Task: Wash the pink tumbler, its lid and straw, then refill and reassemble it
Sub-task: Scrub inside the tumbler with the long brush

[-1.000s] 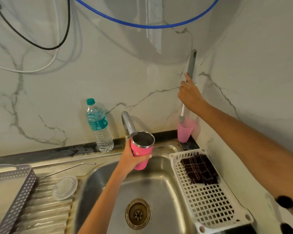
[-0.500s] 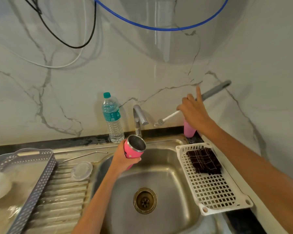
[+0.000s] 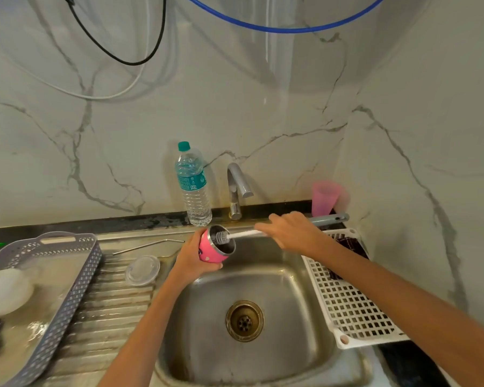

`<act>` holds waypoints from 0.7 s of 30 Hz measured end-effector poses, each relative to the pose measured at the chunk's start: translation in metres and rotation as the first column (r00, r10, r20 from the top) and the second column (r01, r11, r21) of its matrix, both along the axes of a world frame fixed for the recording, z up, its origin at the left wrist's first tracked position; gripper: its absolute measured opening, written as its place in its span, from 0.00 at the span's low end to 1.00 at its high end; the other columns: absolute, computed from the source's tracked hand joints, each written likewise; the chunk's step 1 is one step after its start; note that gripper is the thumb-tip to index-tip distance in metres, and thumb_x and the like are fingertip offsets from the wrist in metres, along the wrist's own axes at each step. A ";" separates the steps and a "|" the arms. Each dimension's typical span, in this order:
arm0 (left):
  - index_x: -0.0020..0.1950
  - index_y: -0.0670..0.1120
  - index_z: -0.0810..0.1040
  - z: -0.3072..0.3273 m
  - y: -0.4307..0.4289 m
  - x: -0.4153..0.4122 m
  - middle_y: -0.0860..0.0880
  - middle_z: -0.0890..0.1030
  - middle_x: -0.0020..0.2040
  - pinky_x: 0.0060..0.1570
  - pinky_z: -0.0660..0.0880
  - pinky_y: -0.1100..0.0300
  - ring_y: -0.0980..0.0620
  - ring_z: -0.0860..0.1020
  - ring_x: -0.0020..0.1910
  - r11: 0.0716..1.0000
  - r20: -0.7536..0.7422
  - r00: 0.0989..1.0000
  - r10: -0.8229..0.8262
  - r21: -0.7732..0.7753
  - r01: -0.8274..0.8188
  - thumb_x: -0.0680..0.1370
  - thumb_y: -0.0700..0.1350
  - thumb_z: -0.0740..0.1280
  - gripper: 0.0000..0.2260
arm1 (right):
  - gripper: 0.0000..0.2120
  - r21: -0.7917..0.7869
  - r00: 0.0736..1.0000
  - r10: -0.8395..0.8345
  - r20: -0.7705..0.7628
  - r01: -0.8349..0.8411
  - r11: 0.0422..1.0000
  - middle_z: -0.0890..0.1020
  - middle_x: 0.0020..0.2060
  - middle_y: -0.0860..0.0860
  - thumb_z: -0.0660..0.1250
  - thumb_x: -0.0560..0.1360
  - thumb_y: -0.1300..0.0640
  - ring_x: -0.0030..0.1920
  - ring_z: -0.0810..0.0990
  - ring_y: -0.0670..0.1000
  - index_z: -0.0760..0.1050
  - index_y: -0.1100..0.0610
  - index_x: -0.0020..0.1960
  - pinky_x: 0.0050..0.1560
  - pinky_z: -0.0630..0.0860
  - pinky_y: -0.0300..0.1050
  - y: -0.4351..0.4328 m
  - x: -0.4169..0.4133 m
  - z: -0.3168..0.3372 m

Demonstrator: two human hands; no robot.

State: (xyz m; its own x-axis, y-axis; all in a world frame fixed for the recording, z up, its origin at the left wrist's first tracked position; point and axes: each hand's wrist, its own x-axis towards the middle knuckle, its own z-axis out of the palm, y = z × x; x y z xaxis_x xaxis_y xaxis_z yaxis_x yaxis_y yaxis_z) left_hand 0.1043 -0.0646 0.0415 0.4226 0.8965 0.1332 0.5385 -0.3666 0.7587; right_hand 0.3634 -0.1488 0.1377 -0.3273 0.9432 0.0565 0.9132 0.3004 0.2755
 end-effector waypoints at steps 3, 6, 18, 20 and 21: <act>0.71 0.54 0.66 0.001 0.000 -0.002 0.54 0.75 0.60 0.58 0.77 0.48 0.51 0.75 0.60 0.997 -0.085 0.996 -0.035 0.059 0.040 0.56 0.51 0.81 0.45 | 0.15 -0.060 0.999 0.017 0.034 -0.015 0.998 0.69 0.34 0.50 0.58 0.80 0.57 0.27 0.66 0.48 0.64 0.50 0.65 0.27 0.57 0.41 -0.003 -0.006 -0.002; 0.72 0.52 0.66 0.006 0.000 0.005 0.52 0.75 0.63 0.61 0.75 0.45 0.50 0.74 0.61 0.991 -0.121 0.992 -0.028 0.129 0.043 0.57 0.52 0.80 0.46 | 0.09 -0.111 0.997 0.079 -0.007 -0.079 0.991 0.70 0.31 0.48 0.57 0.80 0.55 0.27 0.67 0.48 0.68 0.52 0.59 0.29 0.61 0.42 -0.008 -0.021 -0.009; 0.73 0.52 0.65 0.014 0.003 -0.002 0.50 0.73 0.68 0.72 0.62 0.47 0.48 0.71 0.67 0.951 -0.298 0.953 -0.056 0.275 0.142 0.62 0.52 0.80 0.43 | 0.11 -0.108 0.998 0.050 -0.023 -0.052 0.993 0.76 0.34 0.51 0.54 0.82 0.52 0.30 0.70 0.49 0.75 0.53 0.51 0.30 0.66 0.42 -0.025 -0.028 -0.005; 0.73 0.53 0.64 0.012 0.004 -0.006 0.51 0.73 0.67 0.70 0.64 0.46 0.48 0.71 0.67 0.957 -0.274 0.960 -0.057 0.259 0.131 0.61 0.53 0.80 0.43 | 0.10 -0.074 0.997 0.077 -0.026 -0.079 0.994 0.77 0.33 0.51 0.54 0.82 0.51 0.29 0.72 0.49 0.71 0.51 0.47 0.29 0.67 0.42 -0.024 -0.029 0.001; 0.73 0.53 0.64 0.011 0.005 -0.007 0.51 0.73 0.67 0.70 0.65 0.46 0.48 0.72 0.66 0.961 -0.264 0.963 -0.059 0.247 0.126 0.61 0.52 0.80 0.43 | 0.11 -0.046 0.998 0.047 -0.031 -0.049 0.998 0.77 0.32 0.50 0.53 0.82 0.50 0.29 0.72 0.49 0.69 0.51 0.44 0.29 0.68 0.41 -0.020 -0.028 0.005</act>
